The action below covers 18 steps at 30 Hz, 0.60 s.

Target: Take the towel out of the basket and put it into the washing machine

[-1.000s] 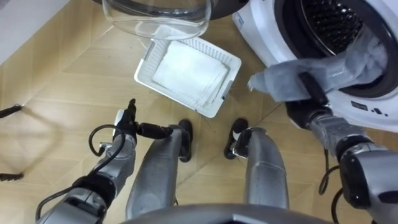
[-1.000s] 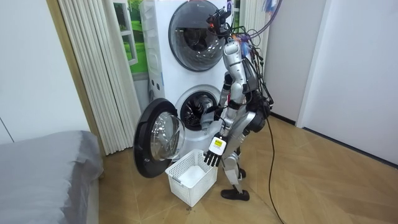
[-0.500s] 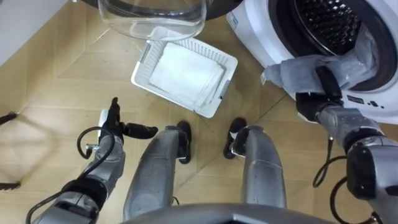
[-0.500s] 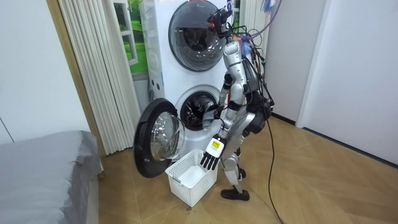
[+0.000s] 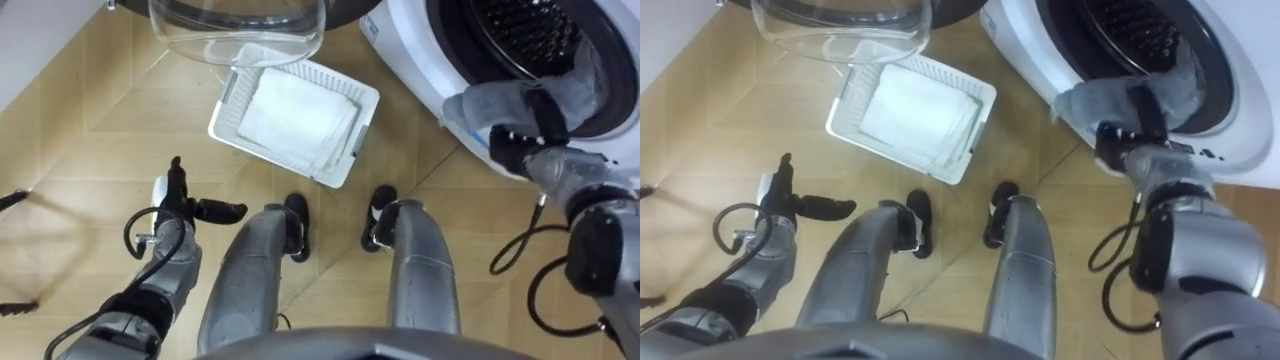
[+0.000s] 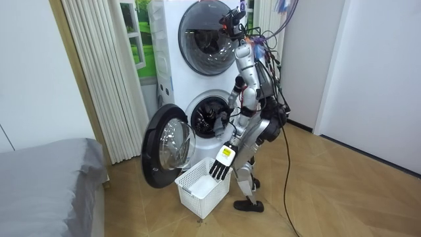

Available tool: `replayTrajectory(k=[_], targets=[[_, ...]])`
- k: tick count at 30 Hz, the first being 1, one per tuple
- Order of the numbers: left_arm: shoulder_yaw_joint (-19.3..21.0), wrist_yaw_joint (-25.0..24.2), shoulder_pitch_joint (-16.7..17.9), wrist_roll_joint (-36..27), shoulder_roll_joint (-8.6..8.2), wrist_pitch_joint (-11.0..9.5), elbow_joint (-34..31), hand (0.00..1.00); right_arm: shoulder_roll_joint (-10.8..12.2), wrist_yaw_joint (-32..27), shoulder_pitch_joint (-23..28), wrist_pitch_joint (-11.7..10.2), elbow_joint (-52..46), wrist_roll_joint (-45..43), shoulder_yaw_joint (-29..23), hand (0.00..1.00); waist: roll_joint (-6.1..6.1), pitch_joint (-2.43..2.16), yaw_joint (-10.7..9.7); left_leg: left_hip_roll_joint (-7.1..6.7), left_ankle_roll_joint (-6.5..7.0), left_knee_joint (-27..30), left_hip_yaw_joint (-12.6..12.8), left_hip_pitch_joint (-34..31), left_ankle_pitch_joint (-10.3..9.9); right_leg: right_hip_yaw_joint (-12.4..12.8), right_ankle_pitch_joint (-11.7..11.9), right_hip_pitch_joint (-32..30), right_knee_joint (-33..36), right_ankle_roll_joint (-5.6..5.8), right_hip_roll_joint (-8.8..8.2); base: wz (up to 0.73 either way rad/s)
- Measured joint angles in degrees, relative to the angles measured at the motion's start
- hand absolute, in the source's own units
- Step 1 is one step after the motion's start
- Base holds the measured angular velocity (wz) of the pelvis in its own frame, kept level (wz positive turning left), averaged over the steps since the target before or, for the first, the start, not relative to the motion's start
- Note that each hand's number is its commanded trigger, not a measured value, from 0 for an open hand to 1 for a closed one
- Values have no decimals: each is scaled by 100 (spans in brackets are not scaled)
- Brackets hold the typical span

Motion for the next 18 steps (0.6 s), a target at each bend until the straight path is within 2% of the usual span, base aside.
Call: replayTrajectory(k=[3, 5, 6, 18], targets=[[105, -3, 42, 1, -28, -5, 19, 0, -13, -92, -28, -130, -142, 146, -136, 0, 41, -1, -1, 0, 0, -64, 2, 130, 0, -15, -2, 141, -57, 5, 13, 0], [159, -6, 63, -2, -35, -9, 22, 0, -72, -83, -29, -360, -336, 328, -182, 0, 66, -9, 2, 5, 9, -125, 4, 192, 7, -28, -1, 197, -101, 9, 9, 0], [169, -9, 63, -2, -35, -11, 28, 0, -111, -74, -35, -406, -373, 371, -193, 0, 66, -9, 9, 4, 11, -137, 9, 205, 8, -25, -2, 205, -108, 11, 8, 0], [320, -262, 74, 289, -39, -16, 109, 0, -116, -67, -12, -631, -354, 550, -189, 0, 79, -4, 84, -12, 17, -290, 34, 326, 15, -10, -6, 294, -197, 40, 14, 0]])
